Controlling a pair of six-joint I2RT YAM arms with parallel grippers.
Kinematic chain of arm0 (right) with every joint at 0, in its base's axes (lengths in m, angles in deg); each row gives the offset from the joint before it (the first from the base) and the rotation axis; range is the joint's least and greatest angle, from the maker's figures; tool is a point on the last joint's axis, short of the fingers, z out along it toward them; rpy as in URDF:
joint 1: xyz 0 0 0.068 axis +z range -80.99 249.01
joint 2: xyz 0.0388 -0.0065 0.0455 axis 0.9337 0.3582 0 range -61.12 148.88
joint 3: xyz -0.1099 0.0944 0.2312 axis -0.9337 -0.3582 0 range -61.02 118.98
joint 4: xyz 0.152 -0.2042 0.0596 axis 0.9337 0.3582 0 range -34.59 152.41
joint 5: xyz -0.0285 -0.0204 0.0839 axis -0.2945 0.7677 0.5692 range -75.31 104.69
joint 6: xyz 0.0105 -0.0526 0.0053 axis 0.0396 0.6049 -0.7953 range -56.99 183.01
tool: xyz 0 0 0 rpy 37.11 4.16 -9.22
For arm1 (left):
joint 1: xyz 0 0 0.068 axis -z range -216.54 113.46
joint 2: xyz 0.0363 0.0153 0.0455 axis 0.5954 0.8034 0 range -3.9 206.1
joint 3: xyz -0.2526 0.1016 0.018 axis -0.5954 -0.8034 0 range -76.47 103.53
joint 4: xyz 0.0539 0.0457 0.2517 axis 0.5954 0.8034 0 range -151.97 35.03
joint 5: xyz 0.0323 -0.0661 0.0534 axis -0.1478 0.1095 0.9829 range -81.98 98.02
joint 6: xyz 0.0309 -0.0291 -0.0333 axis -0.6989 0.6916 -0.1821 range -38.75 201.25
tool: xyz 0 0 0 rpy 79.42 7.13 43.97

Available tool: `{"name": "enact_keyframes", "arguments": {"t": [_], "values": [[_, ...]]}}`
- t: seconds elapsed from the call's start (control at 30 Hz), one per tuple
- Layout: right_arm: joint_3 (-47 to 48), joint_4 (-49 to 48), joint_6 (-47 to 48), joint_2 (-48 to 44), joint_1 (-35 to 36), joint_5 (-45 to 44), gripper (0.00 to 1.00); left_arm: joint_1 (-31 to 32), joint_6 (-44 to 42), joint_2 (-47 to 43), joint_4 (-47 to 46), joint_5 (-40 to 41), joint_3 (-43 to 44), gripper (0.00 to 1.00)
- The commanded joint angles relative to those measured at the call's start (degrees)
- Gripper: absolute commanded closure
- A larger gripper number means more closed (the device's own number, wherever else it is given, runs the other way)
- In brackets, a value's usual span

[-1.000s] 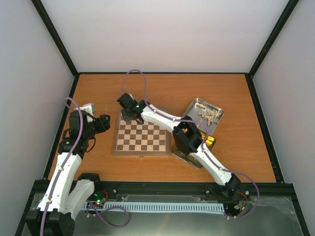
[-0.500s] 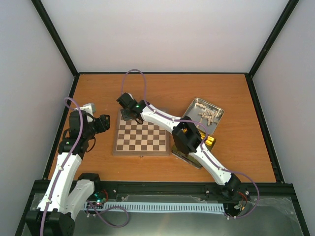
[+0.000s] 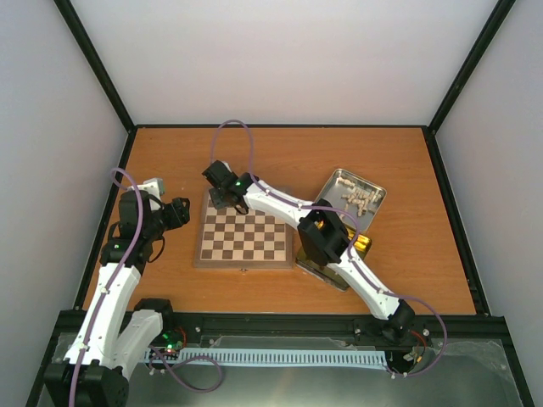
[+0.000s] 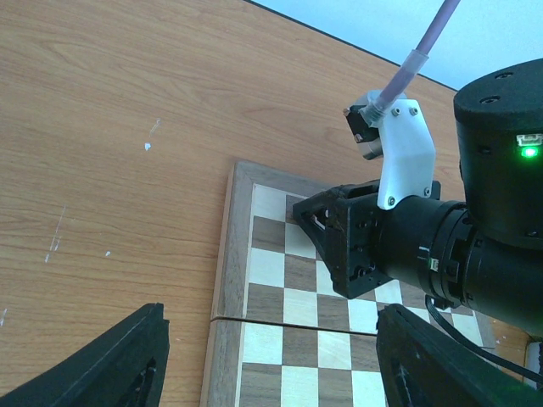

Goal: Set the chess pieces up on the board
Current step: Place the chess piece on the chessboard.

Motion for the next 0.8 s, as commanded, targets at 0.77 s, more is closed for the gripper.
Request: {"name": "enact_keyframes", "arguments": {"t": [0.77], "values": [[-1.7,0.9,-0.3,-3.3,0.2,1.2,0.64,0.0,0.7,0.0,0.6,0.0,0.9,0.32]]}}
